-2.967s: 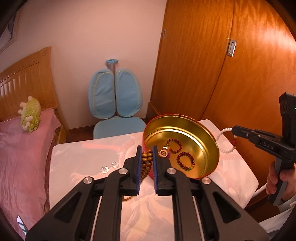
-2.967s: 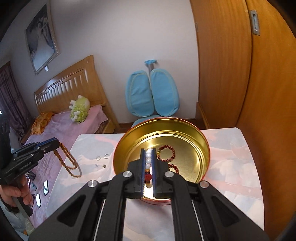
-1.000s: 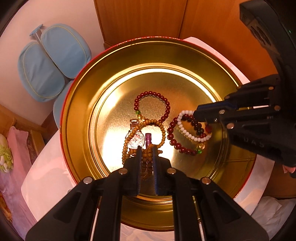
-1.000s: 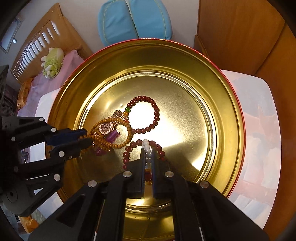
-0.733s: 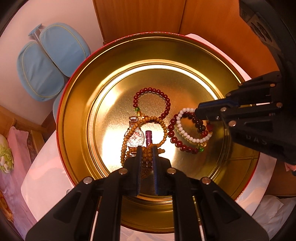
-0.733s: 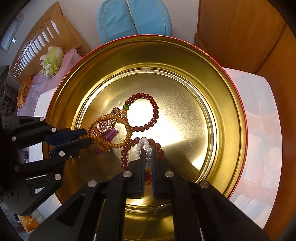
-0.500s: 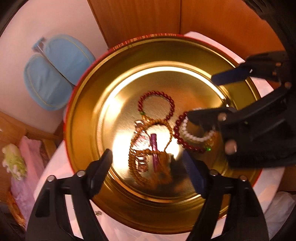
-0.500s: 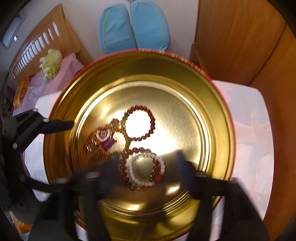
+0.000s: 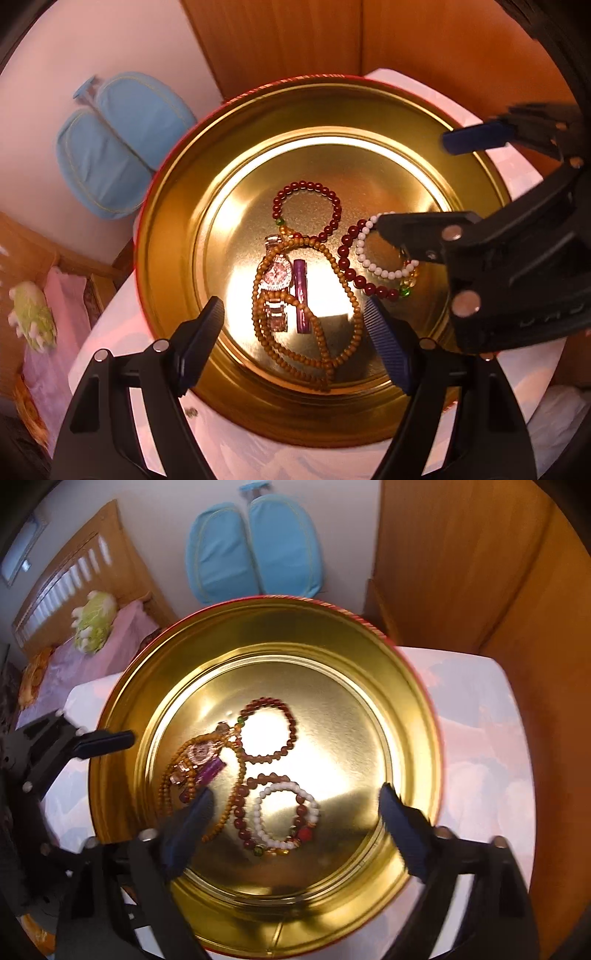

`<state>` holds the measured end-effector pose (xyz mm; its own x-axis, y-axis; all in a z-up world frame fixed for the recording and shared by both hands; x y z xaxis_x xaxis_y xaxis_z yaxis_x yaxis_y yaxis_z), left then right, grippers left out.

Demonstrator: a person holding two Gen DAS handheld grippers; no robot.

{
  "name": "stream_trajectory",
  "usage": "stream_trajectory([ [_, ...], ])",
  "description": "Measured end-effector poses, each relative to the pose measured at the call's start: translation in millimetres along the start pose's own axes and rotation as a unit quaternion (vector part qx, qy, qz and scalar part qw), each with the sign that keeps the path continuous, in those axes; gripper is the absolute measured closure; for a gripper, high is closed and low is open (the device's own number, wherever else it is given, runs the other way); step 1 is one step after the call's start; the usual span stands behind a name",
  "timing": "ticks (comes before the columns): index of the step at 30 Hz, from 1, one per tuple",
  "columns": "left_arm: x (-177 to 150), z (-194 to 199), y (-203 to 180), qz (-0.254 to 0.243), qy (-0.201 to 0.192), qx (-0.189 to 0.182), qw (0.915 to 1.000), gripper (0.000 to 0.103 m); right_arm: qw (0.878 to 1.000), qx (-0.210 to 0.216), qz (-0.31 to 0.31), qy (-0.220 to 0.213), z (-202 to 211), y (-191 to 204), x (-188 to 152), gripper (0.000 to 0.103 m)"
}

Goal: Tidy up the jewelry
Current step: 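Release the necklace into the tin with the left tool while the right releases the pearl bracelet, then withdraw both tools from the tin toward the earrings on the cloth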

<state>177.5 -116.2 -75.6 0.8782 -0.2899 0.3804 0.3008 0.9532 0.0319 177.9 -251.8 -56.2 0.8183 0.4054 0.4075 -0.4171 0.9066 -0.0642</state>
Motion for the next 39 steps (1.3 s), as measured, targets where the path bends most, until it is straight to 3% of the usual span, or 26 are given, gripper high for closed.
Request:
stream_trajectory([
  [3,-13.3,18.5,-3.7,0.025,-0.033,-0.013,0.9991,0.026,0.999,-0.013,-0.026,-0.034,17.1,-1.9,-15.6,0.007],
  [7,-33.0,23.5,-5.3,0.040,-0.048,-0.009,0.9980,0.026,0.998,-0.011,-0.044,-0.051,31.0,-3.5,-34.0,0.007],
  [10,-46.4,25.0,0.9,0.064,-0.045,-0.023,0.9967,0.026,0.998,-0.004,-0.037,-0.055,38.0,2.4,-42.2,0.007],
  [15,-63.0,51.5,12.5,0.081,-0.092,-0.020,0.9922,0.026,0.997,0.008,-0.017,-0.081,58.4,13.7,-47.9,0.007],
  [19,-79.8,78.2,34.6,0.134,-0.126,-0.021,0.9827,0.026,0.992,0.029,0.001,-0.119,76.3,29.4,-53.9,0.007],
  [23,-114.6,102.2,56.3,0.185,-0.153,0.010,0.9708,0.026,0.984,0.070,0.019,-0.162,91.8,51.0,-66.3,0.007],
  [27,-148.7,107.0,76.9,0.217,-0.137,0.021,0.9663,0.026,0.973,0.110,0.052,-0.195,100.4,82.8,-76.9,0.007],
  [32,-168.1,106.0,98.0,0.221,-0.124,0.041,0.9664,0.026,0.970,0.134,0.071,-0.188,97.4,117.4,-76.9,0.007],
  [36,-177.6,92.7,127.4,0.227,-0.128,0.036,0.9648,0.026,0.965,0.146,0.082,-0.201,95.1,145.6,-68.8,0.007],
  [39,-182.4,71.5,154.5,0.217,-0.130,0.008,0.9674,0.026,0.966,0.144,0.088,-0.196,83.7,172.9,-56.9,0.007],
])
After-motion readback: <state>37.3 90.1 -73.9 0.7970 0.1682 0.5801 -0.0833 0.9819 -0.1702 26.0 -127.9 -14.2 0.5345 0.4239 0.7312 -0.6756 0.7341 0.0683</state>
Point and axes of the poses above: each gripper's, at about its wrist camera, not at the fingertips, and z roughly against the way its jaws point, y to its left, x to its top, the point moved 1 cm from there along -z, roughly the way its jaws point, and after that the axes turned 15 degrees about z, right-handed, at the moved point
